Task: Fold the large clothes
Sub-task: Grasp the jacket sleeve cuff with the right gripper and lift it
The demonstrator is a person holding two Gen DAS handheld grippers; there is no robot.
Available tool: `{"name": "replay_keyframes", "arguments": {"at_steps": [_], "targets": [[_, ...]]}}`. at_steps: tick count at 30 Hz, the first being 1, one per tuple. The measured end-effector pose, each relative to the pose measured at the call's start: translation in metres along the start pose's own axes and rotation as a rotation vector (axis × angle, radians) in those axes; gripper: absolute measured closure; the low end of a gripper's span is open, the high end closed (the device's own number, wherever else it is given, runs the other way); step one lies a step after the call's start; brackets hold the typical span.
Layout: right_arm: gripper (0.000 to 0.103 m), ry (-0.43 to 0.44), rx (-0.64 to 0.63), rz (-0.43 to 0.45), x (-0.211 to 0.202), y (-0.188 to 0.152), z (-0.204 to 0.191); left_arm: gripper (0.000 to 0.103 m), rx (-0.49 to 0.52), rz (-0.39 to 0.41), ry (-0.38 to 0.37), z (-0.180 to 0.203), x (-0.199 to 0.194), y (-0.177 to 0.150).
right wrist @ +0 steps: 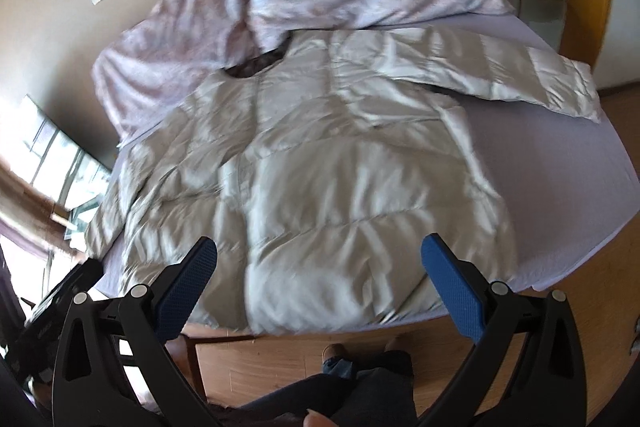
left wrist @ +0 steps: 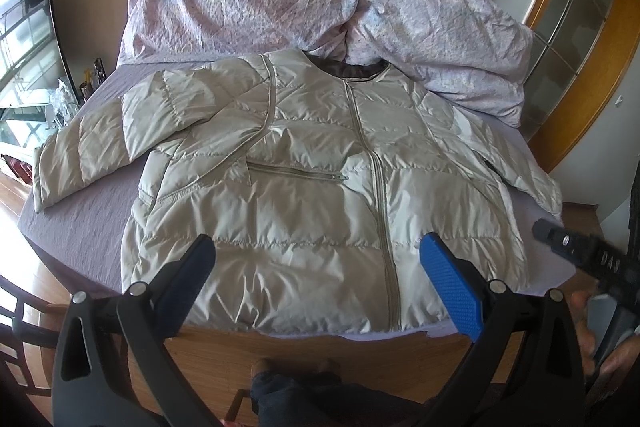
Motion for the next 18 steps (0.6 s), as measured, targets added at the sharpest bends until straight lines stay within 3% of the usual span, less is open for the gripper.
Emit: {"name": "replay_keyframes", "arguments": {"at_steps": [5, 11, 18], "targets": [[0.001, -0.097, 0.077, -0.001, 0.026, 0.029, 0.06, 0.002, 0.015, -0.015, 0.025, 0.005, 0.022, 0.005], [0.001, -0.249, 0.176, 0.034, 0.053, 0.075, 0.158, 0.002, 0.001, -0.035, 0.059, 0.007, 0.048, 0.01], [0.011, -0.401, 0.27, 0.06, 0.075, 0.116, 0.273, 0.002, -0.008, -0.05, 0.091, 0.014, 0.065, 0.014]]}}
Point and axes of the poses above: each gripper's, at about its wrist camera, not at the fingertips, and x roughly the way its jaws point, z to its right, y to its top, the point moved 9 cm from there along x, roughly the way its jaws point, and after that the axes turned 12 degrees about z, right-handed, at the moved point
